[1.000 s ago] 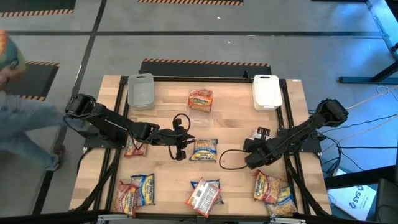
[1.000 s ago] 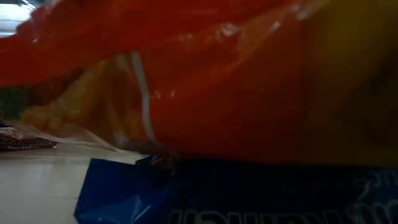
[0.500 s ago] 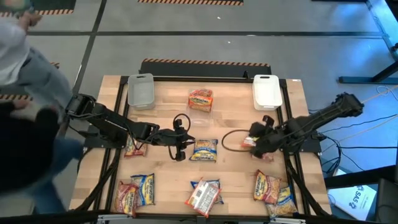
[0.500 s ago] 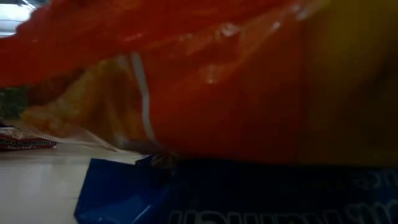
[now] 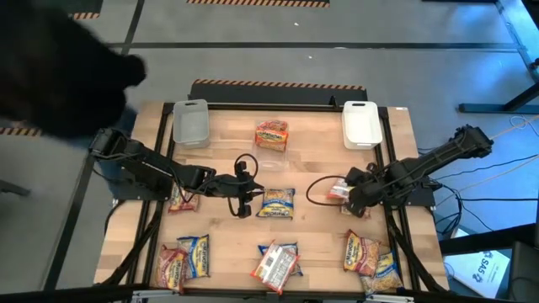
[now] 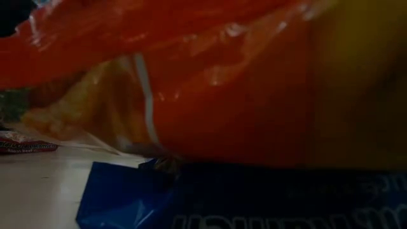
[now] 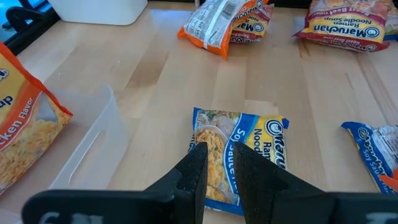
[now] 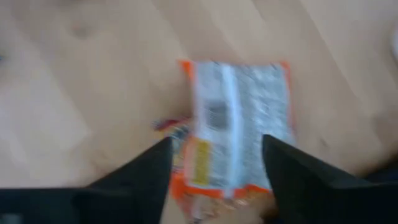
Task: Sort Maruchan noodles
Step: Put the top orange noodle into the transparent bin
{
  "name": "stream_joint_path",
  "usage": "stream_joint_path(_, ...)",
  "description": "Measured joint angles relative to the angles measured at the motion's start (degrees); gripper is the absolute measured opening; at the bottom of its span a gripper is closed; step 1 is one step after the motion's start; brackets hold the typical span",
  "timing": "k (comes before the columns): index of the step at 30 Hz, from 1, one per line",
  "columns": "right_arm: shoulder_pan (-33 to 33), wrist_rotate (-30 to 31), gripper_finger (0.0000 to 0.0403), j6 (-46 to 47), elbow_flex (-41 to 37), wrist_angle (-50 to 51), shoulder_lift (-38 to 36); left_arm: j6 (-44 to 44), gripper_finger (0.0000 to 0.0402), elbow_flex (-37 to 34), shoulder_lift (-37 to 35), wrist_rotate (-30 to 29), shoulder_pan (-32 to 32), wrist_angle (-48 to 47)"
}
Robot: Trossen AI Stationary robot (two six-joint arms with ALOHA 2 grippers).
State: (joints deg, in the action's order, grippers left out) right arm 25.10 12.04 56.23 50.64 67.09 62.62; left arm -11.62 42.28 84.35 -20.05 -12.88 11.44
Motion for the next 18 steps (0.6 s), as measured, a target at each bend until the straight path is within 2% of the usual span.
stream_joint_path(3, 0.0, 0.5, 0.0286, 2.0, -3.0, 1.6, 0.0, 0.0, 0.0071, 0.0, 0.0, 0.0, 0.0, 0.0)
stream_joint_path(8, 0.0, -3.6, 0.0341, -1.3, -8.4, -7.7, 0.1, 0.0, 0.0071, 0.0, 0.0, 0.0, 0.0, 0.0)
stream_joint_path(14, 0.0, 0.8, 0.0353, -8.2, -11.1, -10.2, 0.2, 0.0, 0.0071, 0.0, 0.0, 0.0, 0.0, 0.0)
stream_joint_path(18, 0.0, -1.2, 0.0353, -10.8, -13.5, -14.0, 0.1, 0.0, 0.0071, 0.0, 0.0, -0.3, 0.0, 0.0)
